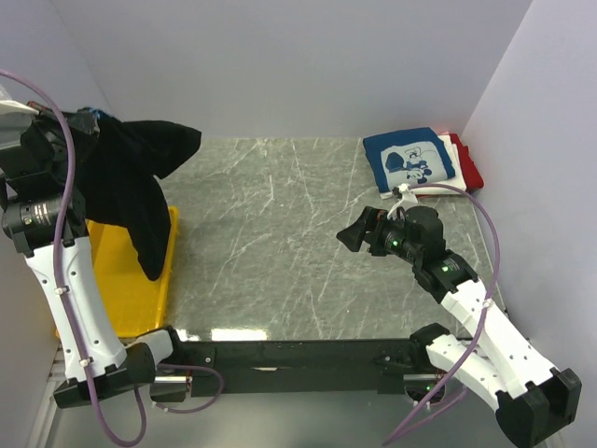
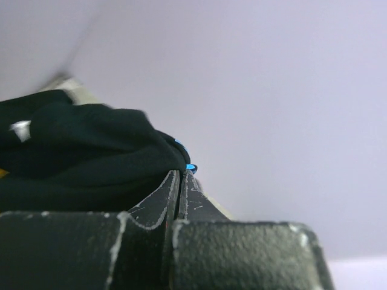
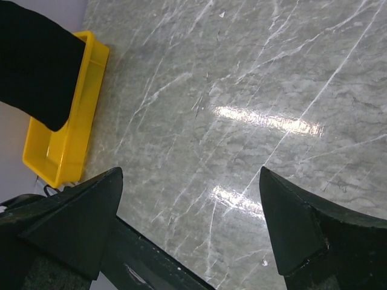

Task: Fold and stack the t-shirts
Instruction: Grab the tshirt from the pile, then move the tshirt to the center of the board

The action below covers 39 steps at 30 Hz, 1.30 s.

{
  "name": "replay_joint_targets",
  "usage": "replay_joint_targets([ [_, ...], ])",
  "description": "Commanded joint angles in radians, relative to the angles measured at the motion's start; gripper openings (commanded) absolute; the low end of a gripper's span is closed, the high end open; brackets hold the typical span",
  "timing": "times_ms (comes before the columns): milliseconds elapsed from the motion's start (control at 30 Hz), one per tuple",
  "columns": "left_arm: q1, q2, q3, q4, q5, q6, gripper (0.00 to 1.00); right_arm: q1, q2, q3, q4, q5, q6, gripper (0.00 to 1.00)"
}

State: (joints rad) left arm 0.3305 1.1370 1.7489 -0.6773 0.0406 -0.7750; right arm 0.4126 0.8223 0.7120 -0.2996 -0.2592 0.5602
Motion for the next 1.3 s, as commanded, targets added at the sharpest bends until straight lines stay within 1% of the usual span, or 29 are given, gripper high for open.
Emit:
replay_joint_targets([
  [0,0.001,0.007,0.08,0.232,0.238,-0.03,0.0,0.003,0.003,0.015,0.037,0.0,-0.013,1.0],
  [67,-0.005,0.033,0.096,0.321,0.336,-0.062,0.0,0.002,0.005,0.017,0.04,0.001,-0.011,1.0],
  [100,-0.01,0.041,0.104,0.344,0.413,-0.078,0.0,0.002,0.006,0.021,0.037,0.002,-0.011,1.0],
  [133,-0.022,0.05,0.124,0.355,0.427,-0.093,0.0,0.003,0.008,0.023,0.036,0.003,-0.013,1.0],
  [233,-0.1,0.079,0.176,0.36,0.432,-0.08,0.0,0.003,0.006,0.03,0.034,0.003,-0.014,1.0],
  [267,-0.152,0.093,0.187,0.358,0.432,-0.072,0.0,0.002,0.005,0.032,0.033,0.005,-0.017,1.0],
  [300,-0.181,0.099,0.204,0.354,0.426,-0.058,0.0,0.002,0.0,0.032,0.033,0.006,-0.017,1.0],
  [333,-0.244,0.107,0.21,0.346,0.418,-0.052,0.0,0.0,-0.002,0.032,0.033,0.008,-0.017,1.0],
  [400,-0.312,0.113,0.201,0.344,0.398,-0.034,0.0,0.002,-0.009,0.032,0.031,0.018,-0.02,1.0],
  [433,-0.347,0.113,0.172,0.346,0.38,-0.027,0.0,0.002,-0.012,0.032,0.033,0.021,-0.019,1.0],
  [467,-0.414,0.106,0.152,0.349,0.366,-0.024,0.0,0.002,-0.014,0.03,0.031,0.023,-0.019,1.0],
  [500,-0.445,0.099,0.127,0.352,0.352,-0.017,0.0,0.002,-0.018,0.032,0.027,0.026,-0.022,1.0],
  [533,-0.499,0.095,0.082,0.355,0.325,-0.01,0.0,0.002,-0.02,0.033,0.025,0.037,-0.022,1.0],
  [633,-0.579,0.087,-0.004,0.352,0.315,0.019,0.0,0.002,-0.028,0.037,0.019,0.057,-0.023,1.0],
  [733,-0.6,0.076,-0.116,0.349,0.315,0.051,0.0,0.002,-0.035,0.041,0.014,0.074,-0.025,1.0],
  [833,-0.599,0.087,-0.215,0.303,0.252,0.082,0.07,0.002,-0.038,0.04,0.016,0.101,-0.023,1.0],
  [867,-0.597,0.107,-0.239,0.276,0.233,0.086,0.19,0.002,-0.038,0.04,0.016,0.118,-0.02,1.0],
  [933,-0.599,0.127,-0.32,0.271,0.22,0.086,0.35,0.002,-0.037,0.03,0.03,0.124,-0.017,0.99],
  [967,-0.599,0.138,-0.351,0.288,0.219,0.085,0.52,0.002,-0.037,0.024,0.037,0.124,-0.014,0.99],
  [1000,-0.597,0.139,-0.421,0.301,0.214,0.063,0.57,0.0,-0.034,0.009,0.059,0.12,-0.013,0.99],
  [1067,-0.597,0.142,-0.483,0.331,0.208,0.045,0.59,0.002,-0.023,-0.006,0.079,0.114,-0.006,0.98],
  [1133,-0.597,0.147,-0.54,0.326,0.16,0.022,0.59,0.003,0.004,-0.034,0.128,0.084,-0.003,0.95],
  [1200,-0.599,0.144,-0.6,0.311,0.127,-0.01,0.58,0.002,0.052,-0.055,0.175,0.061,-0.002,0.92],
  [1233,-0.599,0.138,-0.623,0.309,0.086,-0.026,0.57,0.002,0.072,-0.06,0.189,0.055,-0.005,0.9],
  [1267,-0.601,0.118,-0.653,0.317,0.073,-0.039,0.54,0.002,0.115,-0.063,0.203,0.054,-0.003,0.89],
])
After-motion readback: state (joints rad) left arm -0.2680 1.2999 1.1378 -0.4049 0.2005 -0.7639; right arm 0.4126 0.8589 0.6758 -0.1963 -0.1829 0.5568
